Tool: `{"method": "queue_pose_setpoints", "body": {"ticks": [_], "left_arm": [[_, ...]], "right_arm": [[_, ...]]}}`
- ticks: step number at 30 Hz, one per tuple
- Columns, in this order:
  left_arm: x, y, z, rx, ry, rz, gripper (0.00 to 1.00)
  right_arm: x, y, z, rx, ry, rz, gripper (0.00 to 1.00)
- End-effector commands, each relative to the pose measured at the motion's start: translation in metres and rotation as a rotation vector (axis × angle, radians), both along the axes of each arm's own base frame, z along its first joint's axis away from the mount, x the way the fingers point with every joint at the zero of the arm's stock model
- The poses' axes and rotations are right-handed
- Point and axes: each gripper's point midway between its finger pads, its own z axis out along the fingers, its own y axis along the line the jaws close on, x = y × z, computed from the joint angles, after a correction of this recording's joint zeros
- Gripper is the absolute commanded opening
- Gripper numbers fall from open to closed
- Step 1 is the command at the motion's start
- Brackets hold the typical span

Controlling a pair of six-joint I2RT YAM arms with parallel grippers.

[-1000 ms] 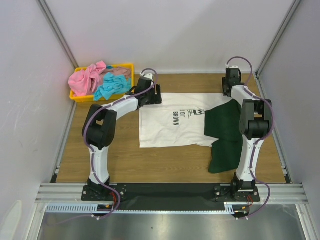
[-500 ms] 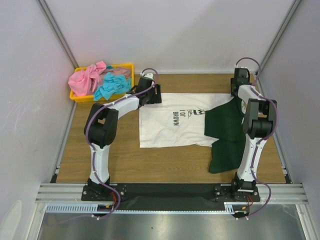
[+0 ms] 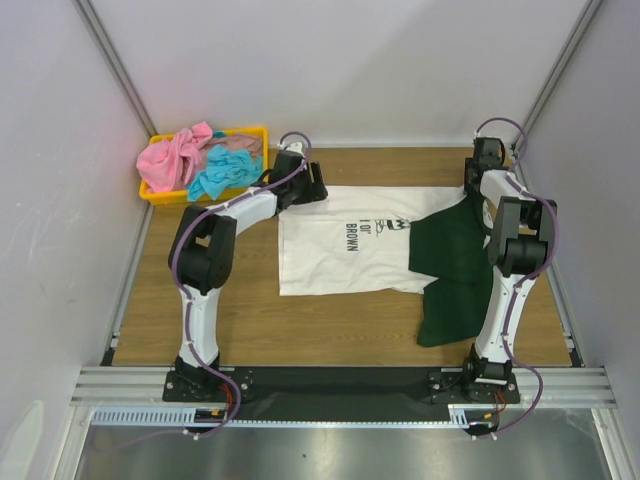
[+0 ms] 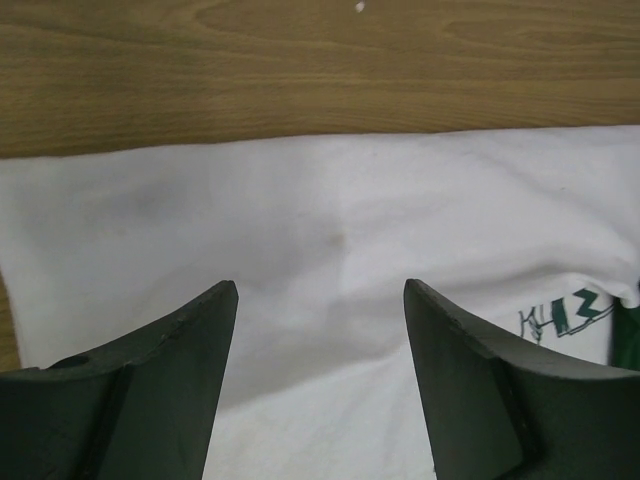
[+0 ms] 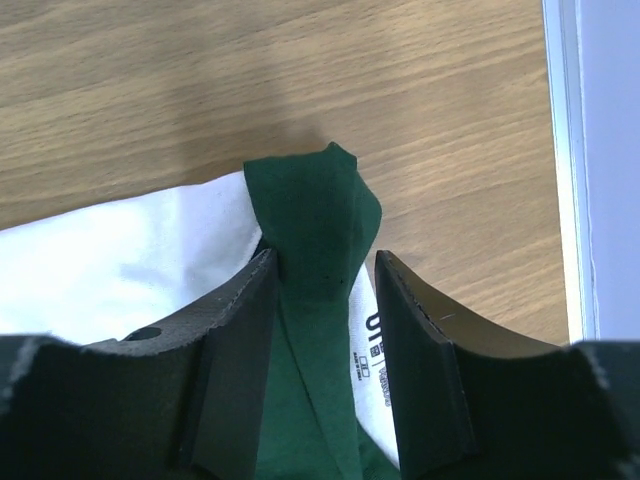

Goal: Fold and stack the t-shirts
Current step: Fold the tshirt

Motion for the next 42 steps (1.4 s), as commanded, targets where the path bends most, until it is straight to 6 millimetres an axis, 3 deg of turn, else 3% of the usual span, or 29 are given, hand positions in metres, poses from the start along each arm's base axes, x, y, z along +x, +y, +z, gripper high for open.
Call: {"method": "queue_pose_setpoints", "body": {"ticks": [1,10,15,24,35,42], "left_arm": [[0.019,-0.035,0.04,-0.148,-0.104,-0.024,0.73],[0.013,-0.095,0.043,-0.302,-0.123,-0.106,0.72],[0.013,-0.104,0.026,-0.322,-0.081,-0.085,0.7],[0.01,-0.098,-0.004,-0.381,0.0,-0.01,0.67],[0.008,-0.074,-0.025,-0.365,0.051,0.094,0.66],[0.007,-0.07,-0.03,-0.356,0.072,0.113,0.66]], "right_arm": [[0.009,0.002,0.011,0.011,-0.035,0.019,0.49],[0.011,0.006,0.008,0.036,-0.045,0.029,0.48],[0.015,0.003,0.006,0.022,-0.043,0.028,0.48],[0.015,-0.004,-0.004,-0.018,-0.005,0.019,0.35],[0.015,-0.025,0.013,-0.048,-0.04,-0.053,0.06],[0.014,-0.036,0.022,0.066,-0.092,-0.091,0.03]]}}
